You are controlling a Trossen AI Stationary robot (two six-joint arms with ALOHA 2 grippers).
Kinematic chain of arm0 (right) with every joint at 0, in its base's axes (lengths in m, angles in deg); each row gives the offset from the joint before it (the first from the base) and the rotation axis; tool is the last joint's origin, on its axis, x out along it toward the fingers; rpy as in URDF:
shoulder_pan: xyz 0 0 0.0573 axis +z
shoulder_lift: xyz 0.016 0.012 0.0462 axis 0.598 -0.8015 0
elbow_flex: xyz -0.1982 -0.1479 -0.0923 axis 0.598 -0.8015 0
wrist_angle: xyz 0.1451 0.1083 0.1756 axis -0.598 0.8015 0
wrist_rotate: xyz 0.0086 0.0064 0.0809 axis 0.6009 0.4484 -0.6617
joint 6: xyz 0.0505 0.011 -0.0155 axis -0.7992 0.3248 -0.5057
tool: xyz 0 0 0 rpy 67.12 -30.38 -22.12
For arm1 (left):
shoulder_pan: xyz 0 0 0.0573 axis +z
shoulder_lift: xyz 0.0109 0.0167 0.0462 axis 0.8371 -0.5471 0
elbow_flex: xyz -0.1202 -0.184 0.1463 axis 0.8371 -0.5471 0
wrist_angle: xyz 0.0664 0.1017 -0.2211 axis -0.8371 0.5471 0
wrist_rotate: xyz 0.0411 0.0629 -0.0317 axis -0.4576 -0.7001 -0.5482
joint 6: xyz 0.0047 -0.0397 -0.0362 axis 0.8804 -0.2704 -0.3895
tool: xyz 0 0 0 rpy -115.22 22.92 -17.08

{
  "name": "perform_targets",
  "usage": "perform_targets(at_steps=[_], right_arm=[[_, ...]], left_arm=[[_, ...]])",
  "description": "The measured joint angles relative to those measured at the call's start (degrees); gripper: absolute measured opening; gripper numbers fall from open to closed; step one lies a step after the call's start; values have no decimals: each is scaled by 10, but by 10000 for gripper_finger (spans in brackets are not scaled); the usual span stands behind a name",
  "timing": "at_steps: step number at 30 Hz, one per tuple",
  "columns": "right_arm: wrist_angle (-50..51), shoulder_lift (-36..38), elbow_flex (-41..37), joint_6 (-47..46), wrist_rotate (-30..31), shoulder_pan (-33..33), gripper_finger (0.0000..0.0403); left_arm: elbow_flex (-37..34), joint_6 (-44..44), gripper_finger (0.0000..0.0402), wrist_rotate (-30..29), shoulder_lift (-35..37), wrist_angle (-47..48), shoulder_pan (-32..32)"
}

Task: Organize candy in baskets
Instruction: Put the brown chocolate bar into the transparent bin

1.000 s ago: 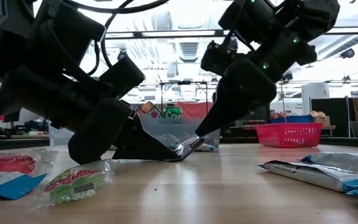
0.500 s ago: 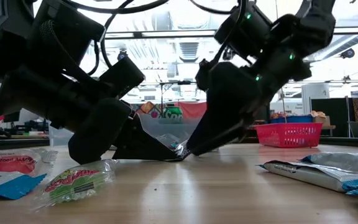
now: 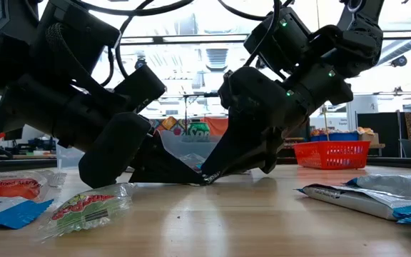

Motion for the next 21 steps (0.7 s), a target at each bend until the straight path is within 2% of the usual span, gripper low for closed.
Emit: perform_targets(at_steps=[3, 4, 8, 11, 17, 21], right_arm=[[-3, 1, 0, 2, -1, 0, 31], [-4, 1, 0, 4, -4, 0, 25], [2, 8, 0, 11, -2, 0, 25], [18, 28, -1, 31, 7, 1, 25], [71, 104, -1, 105, 91, 14, 24], [64, 150, -1, 163, 143, 32, 24]], left_arm=[[0, 4, 0, 0, 3, 1, -2], [-1, 4, 0, 1, 6, 3, -2], [-1, 27, 0, 8, 25, 27, -4], [-3, 53, 0, -5, 58, 87, -6], [-9, 102, 0, -19, 165, 230, -6], [-38, 148, 0, -20, 257, 251, -6]])
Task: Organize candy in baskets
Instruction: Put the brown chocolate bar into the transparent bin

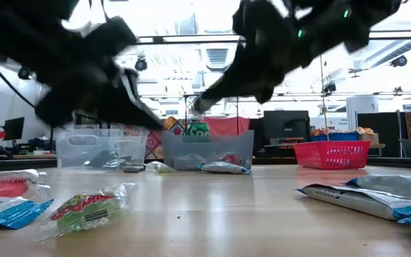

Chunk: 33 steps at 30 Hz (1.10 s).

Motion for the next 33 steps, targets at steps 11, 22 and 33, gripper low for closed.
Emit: perform_targets(at_steps=[11, 22, 33], right_arm=[[-199, -9, -15, 121, 54, 34, 24], [-381, -54, -18, 223, 55, 42, 23], [-380, -56, 16, 294, 54, 42, 23]], left_arm=[[-114, 20, 6, 87, 233, -188, -1], [-195, -38, 138, 73, 228, -354, 0], [-163, -21, 209, 71, 102, -489, 1]])
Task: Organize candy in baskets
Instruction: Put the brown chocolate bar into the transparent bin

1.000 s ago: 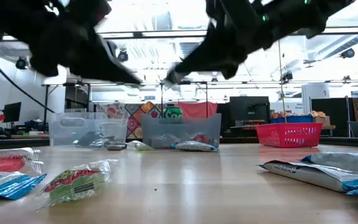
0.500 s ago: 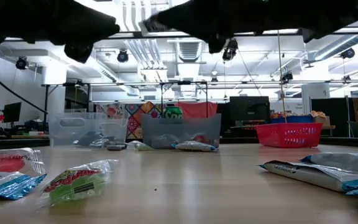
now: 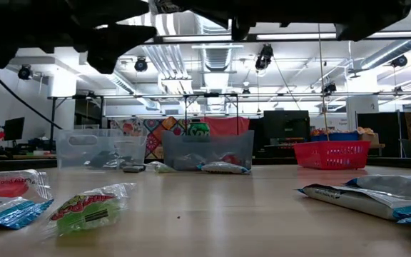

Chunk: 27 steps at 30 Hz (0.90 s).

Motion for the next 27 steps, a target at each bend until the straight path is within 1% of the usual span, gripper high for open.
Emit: perform_targets(at_steps=[3, 8, 10, 13, 18, 19, 20, 24, 25, 27], right_arm=[[0, 0, 1, 10, 0, 0, 23], [9, 0, 1, 22, 0, 0, 23], [16, 0, 1, 22, 0, 0, 28], [17, 0, 1, 11, 1, 0, 46], [12, 0, 1, 3, 6, -1, 80], [11, 0, 1, 3, 6, -1, 84], [10, 1, 1, 3, 7, -1, 86], [15, 9, 1, -1, 34, 1, 103], [16, 12, 0, -2, 42, 2, 108], [17, 19, 0, -15, 64, 2, 118]], left_arm=[[30, 15, 203, -3, -33, -10, 0], [64, 25, 190, -33, -57, -18, 0], [74, 26, 176, -41, -65, -16, 0], [74, 27, 136, -53, -64, -10, -1], [73, 16, 29, -52, -52, 1, -1], [73, 16, 16, -52, -48, 3, -1], [72, 14, 11, -52, -45, 5, -1], [72, 15, 17, -65, -24, 36, 0], [72, 15, 16, -78, -14, 55, 0], [72, 14, 8, -123, 15, 116, 0]])
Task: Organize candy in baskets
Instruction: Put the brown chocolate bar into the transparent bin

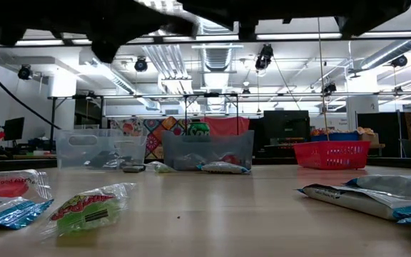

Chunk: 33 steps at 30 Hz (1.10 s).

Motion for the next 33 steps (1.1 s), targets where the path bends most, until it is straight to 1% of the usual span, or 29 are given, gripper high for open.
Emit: perform_targets(at_steps=[2, 4, 6, 8, 9, 12, 14, 15, 16, 17, 21, 23, 27, 33], right_arm=[[22, 12, 0, -24, 23, 0, 124], [50, 23, 0, -51, 43, 0, 128], [80, 29, 1, -74, 58, 0, 129], [100, 34, 3, -90, 60, 0, 128], [104, 35, 3, -96, 60, 1, 128], [109, 35, 3, -98, 59, 3, 128], [117, 35, 3, -99, 55, 3, 130], [120, 35, 3, -99, 56, 3, 130], [121, 35, 3, -99, 56, 3, 130], [121, 36, 3, -99, 56, 3, 129], [126, 35, 3, -103, 56, 3, 129], [132, 35, 3, -108, 56, 3, 132], [153, 35, 3, -123, 55, 3, 140], [178, 38, 3, -144, 56, 3, 152]], left_arm=[[0, -4, 4, -55, 42, 87, 1], [5, -14, 4, -116, 91, 206, 1], [24, -47, 4, -190, 137, 359, 1], [52, -108, 4, -249, 176, 546, 6], [68, -153, 4, -262, 190, 645, 13], [115, -317, 4, -257, 211, 910, 47], [138, -406, 3, -233, 212, 1041, 79], [143, -435, 3, -214, 210, 1085, 96], [146, -450, 3, -192, 208, 1114, 116], [148, -454, 3, -168, 206, 1122, 136], [144, -422, 5, -52, 196, 1101, 219], [139, -399, 9, -14, 186, 1093, 252], [138, -380, 23, -6, 167, 1087, 288], [149, -362, 59, 19, 146, 1086, 295]])
